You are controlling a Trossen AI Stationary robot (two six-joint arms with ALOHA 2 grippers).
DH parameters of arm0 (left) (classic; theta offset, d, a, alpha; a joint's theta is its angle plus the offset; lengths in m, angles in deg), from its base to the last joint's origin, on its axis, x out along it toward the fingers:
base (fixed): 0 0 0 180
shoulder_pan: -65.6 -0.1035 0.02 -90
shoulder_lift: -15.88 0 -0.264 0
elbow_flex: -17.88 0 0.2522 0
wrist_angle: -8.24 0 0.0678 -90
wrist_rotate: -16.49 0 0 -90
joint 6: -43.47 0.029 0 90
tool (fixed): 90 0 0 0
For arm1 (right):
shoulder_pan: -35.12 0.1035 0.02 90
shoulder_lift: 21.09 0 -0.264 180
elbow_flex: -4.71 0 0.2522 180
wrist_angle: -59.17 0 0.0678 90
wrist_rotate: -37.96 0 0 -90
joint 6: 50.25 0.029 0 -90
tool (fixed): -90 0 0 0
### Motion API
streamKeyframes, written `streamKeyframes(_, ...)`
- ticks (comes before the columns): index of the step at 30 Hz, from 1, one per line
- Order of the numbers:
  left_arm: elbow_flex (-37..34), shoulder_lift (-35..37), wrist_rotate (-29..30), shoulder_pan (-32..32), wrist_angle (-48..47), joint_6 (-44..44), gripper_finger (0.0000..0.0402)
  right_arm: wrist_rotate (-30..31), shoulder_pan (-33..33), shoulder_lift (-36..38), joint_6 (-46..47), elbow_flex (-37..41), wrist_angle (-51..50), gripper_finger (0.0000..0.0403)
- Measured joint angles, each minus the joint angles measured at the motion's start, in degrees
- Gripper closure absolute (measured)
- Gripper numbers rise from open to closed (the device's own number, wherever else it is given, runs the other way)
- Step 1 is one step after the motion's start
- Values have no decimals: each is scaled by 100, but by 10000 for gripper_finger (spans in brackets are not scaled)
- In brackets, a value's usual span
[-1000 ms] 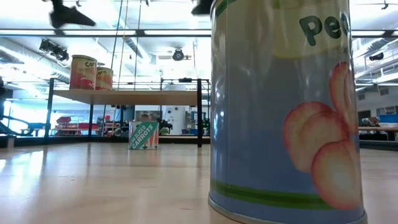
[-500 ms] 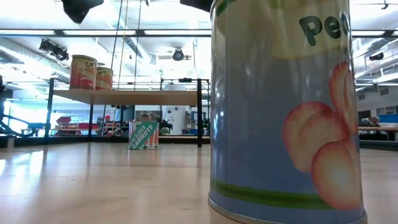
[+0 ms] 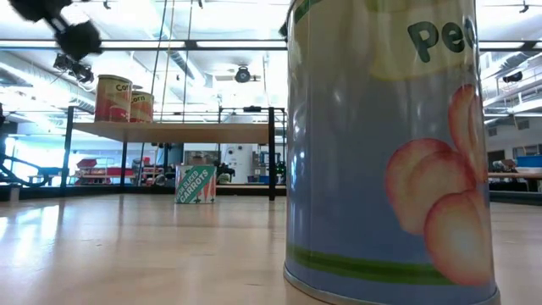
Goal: Pick and place cans onto a shelf
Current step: Put the right canned peaches on the shelf
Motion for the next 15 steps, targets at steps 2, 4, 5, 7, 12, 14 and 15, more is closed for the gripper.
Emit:
streamKeyframes(2, 0, -72, 53, 135, -217, -29, 45, 112, 75, -54, -16, -402, -558, 281)
streamKeyframes(4, 0, -73, 90, 203, -340, -95, 45, 138, 112, -52, -150, -651, -809, 280)
streamKeyframes(5, 0, -73, 98, 224, -388, -129, 45, 146, 115, -37, -240, -727, -795, 280)
streamKeyframes(7, 2, -60, 103, 235, -378, -130, 45, 161, 122, 16, -450, -747, -772, 280)
streamKeyframes(12, 2, -67, 103, 234, -370, -127, 45, 164, 126, 3, -501, -747, -261, 281)
streamKeyframes(14, 2, -64, 101, 233, -341, -130, 45, 109, 126, -12, -463, -747, -161, 280)
streamKeyframes(15, 2, -67, 102, 233, -331, -129, 45, 54, 126, -16, -450, -743, -160, 280)
